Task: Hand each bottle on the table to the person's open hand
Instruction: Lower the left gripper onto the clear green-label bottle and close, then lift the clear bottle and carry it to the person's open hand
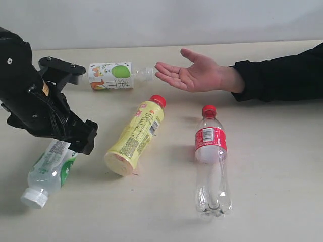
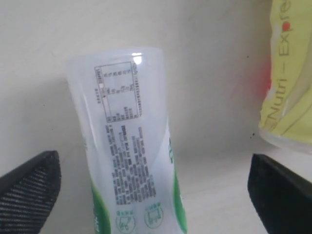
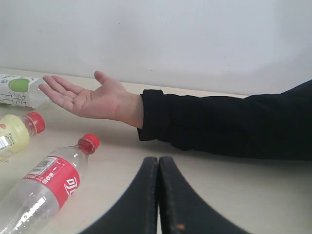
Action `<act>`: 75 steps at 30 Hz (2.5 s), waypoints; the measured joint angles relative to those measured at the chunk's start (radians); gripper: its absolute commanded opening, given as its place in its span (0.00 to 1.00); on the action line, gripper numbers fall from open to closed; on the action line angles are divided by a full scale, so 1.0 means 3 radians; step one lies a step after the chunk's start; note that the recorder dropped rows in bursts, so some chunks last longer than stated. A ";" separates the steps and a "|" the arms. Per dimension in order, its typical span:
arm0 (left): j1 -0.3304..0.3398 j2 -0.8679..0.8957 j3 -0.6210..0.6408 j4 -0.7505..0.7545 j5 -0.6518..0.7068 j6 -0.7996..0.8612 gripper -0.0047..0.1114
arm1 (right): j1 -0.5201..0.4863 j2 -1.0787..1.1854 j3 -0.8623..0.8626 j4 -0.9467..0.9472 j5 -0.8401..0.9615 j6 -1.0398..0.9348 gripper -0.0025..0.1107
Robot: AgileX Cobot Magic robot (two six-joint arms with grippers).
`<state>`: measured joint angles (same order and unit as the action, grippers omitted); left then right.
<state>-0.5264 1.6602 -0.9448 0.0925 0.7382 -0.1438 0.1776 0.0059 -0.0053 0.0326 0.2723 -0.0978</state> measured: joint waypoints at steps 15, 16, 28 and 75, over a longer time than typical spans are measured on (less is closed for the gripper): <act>0.0055 0.0374 0.0000 0.0022 -0.0109 -0.0001 0.92 | 0.0000 0.0000 0.0000 0.0000 0.0000 0.0000 0.02; 0.0057 0.0404 0.0000 0.0022 -0.0130 -0.0001 0.92 | 0.0000 0.0000 0.0000 0.0000 0.0000 0.0000 0.02; 0.0063 0.0599 -0.0005 0.0056 -0.0216 -0.0001 0.55 | 0.0000 0.0000 0.0000 0.0000 0.0000 0.0000 0.02; -0.0345 0.2141 -0.3621 -0.2293 -0.0086 -0.0385 0.04 | 0.0000 0.0000 0.0000 0.0000 0.0000 0.0000 0.02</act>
<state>-0.6299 2.3026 -2.0311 -0.5953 0.7125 -0.2595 0.1776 0.0059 -0.0053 0.0326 0.2723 -0.0978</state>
